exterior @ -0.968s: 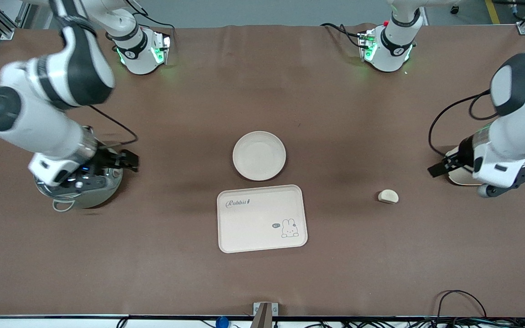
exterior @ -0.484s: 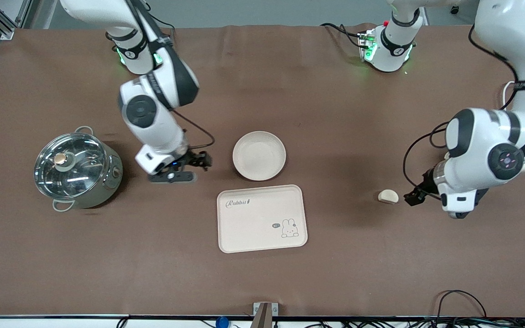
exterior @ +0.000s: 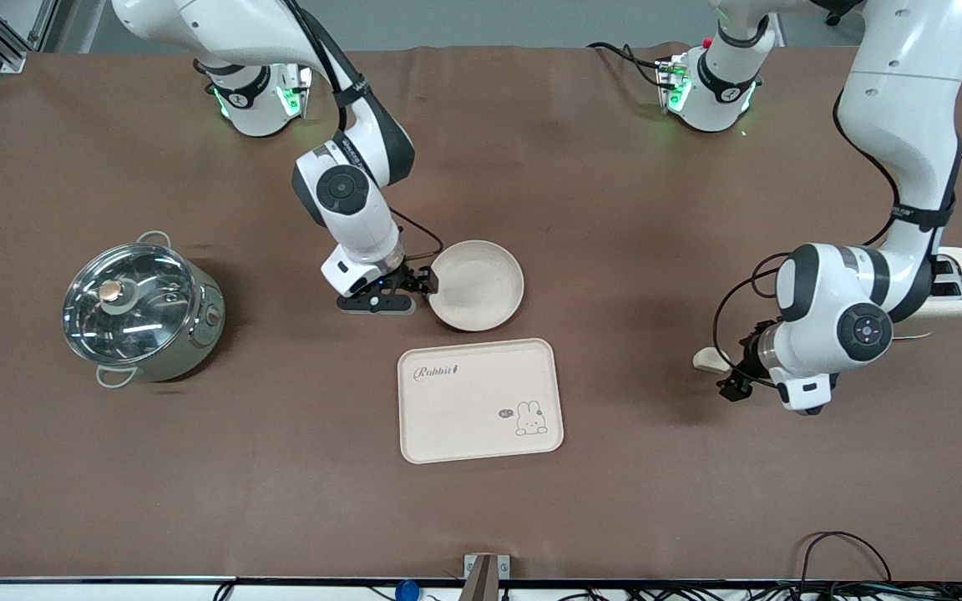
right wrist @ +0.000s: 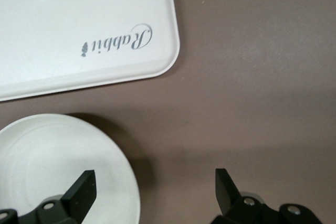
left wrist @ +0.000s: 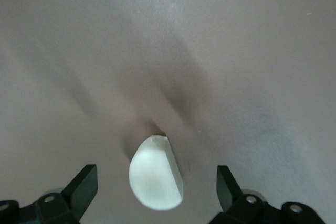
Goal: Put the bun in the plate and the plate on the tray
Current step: 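Grasp the cream bun with the left gripper while the right gripper grips the plate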
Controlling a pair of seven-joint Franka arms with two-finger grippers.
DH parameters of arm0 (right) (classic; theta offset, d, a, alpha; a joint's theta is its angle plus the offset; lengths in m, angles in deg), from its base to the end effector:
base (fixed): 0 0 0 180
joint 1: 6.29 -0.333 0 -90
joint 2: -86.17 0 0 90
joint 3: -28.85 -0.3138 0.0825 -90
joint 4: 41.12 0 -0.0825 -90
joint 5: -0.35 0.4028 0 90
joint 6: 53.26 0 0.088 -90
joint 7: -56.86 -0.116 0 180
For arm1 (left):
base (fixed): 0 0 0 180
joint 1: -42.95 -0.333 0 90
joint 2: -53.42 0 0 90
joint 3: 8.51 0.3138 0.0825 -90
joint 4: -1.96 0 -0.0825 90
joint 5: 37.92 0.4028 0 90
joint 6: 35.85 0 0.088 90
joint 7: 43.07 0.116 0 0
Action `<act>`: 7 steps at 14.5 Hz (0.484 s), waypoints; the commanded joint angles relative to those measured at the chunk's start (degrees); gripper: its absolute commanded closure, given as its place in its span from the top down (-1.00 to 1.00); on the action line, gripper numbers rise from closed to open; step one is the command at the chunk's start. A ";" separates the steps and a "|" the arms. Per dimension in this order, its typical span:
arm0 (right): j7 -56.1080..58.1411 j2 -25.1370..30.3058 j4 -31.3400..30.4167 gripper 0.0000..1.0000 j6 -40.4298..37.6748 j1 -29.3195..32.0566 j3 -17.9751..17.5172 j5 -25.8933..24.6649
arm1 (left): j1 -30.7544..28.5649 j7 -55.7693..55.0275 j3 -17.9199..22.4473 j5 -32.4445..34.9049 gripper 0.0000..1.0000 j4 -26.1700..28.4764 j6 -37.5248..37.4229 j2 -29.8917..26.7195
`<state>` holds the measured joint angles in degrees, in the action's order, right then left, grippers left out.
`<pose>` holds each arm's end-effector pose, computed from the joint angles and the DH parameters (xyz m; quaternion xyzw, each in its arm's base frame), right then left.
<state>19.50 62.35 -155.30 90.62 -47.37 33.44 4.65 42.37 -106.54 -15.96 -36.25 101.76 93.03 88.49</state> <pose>0.5080 0.3770 0.2370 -0.9981 0.0325 -0.0372 0.0376 0.6635 -0.0735 0.1951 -0.8790 -0.4734 0.0560 0.0065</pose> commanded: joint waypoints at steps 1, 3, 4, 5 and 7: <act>-4.38 -0.43 -1.05 1.00 2.53 -2.77 0.68 0.44 | 0.22 -1.66 -0.19 0.88 0.96 -0.31 0.76 1.57; -4.38 -0.52 -1.05 1.00 2.54 -2.95 0.59 0.44 | 0.49 -1.66 -0.27 0.88 0.86 0.92 0.76 2.01; -4.73 -0.61 -1.05 1.00 2.89 -3.04 0.59 0.44 | 1.01 -1.66 -0.28 0.88 0.75 1.45 0.76 2.19; -5.78 -0.87 -1.05 1.00 3.33 -3.30 0.59 0.44 | 1.01 -1.66 -0.28 0.88 0.60 1.62 0.76 2.10; -6.49 -1.31 -1.05 1.00 3.95 -4.18 0.59 0.53 | 1.01 -2.01 -0.28 0.53 0.20 1.45 0.76 2.10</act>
<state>14.58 61.24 -155.65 93.20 -50.16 33.46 4.65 43.26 -107.24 -16.20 -36.25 102.64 93.43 91.28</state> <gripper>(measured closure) 0.000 0.220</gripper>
